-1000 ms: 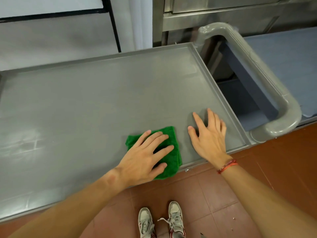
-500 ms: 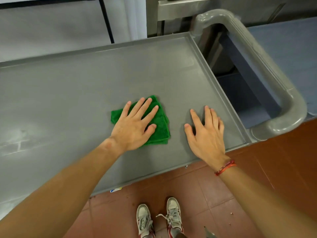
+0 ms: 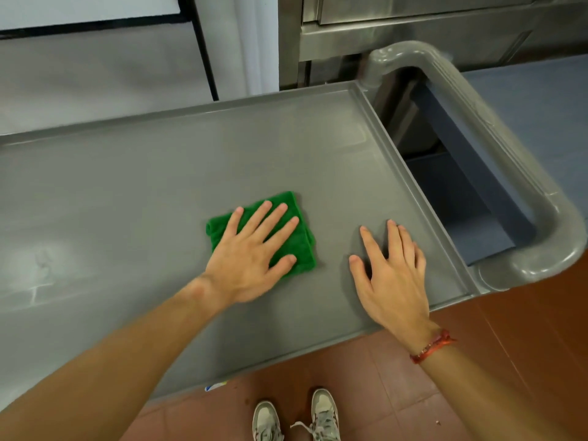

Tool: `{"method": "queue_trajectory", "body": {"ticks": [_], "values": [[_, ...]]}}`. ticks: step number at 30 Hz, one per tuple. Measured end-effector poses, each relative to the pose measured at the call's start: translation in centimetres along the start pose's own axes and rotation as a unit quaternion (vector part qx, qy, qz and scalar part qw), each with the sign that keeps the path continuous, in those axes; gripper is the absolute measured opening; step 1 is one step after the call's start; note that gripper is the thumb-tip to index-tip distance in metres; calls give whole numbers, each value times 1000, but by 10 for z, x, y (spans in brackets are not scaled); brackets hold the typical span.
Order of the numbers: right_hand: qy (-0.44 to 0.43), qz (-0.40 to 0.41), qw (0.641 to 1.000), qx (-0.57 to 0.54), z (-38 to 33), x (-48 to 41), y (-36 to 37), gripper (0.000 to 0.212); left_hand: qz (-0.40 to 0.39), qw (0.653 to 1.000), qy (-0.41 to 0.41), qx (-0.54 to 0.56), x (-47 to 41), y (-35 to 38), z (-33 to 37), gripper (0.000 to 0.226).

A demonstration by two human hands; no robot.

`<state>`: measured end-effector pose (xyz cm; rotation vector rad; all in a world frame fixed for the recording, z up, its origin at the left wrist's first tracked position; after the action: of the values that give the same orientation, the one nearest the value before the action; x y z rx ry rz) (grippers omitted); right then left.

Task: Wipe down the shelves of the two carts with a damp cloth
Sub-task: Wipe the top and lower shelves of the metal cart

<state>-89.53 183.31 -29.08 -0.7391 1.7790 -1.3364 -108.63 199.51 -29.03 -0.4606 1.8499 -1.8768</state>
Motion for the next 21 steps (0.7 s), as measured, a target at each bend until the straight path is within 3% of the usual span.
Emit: {"method": "queue_trajectory", "body": {"ticks": [7, 14, 21], "values": [[4, -10, 1000, 4, -1, -3, -1, 60, 13, 995, -93, -25, -19, 0, -14, 71], [6, -10, 1000, 4, -2, -1, -3, 60, 6, 999, -36, 4, 8, 0, 2, 65], [9, -1, 1000, -4, -3, -2, -2, 60, 2, 997, -79, -22, -40, 5, -42, 68]]}}
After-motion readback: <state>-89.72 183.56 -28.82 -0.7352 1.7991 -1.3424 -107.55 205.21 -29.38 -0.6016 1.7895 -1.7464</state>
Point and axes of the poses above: each hand's wrist, its own x-axis away from the middle knuckle, its own y-axis out of the palm, z = x × y, the point moved 3 cm from there along -x, towards the middle knuckle, and after that the axes turned 8 degrees about z, right-handed, at the moved point
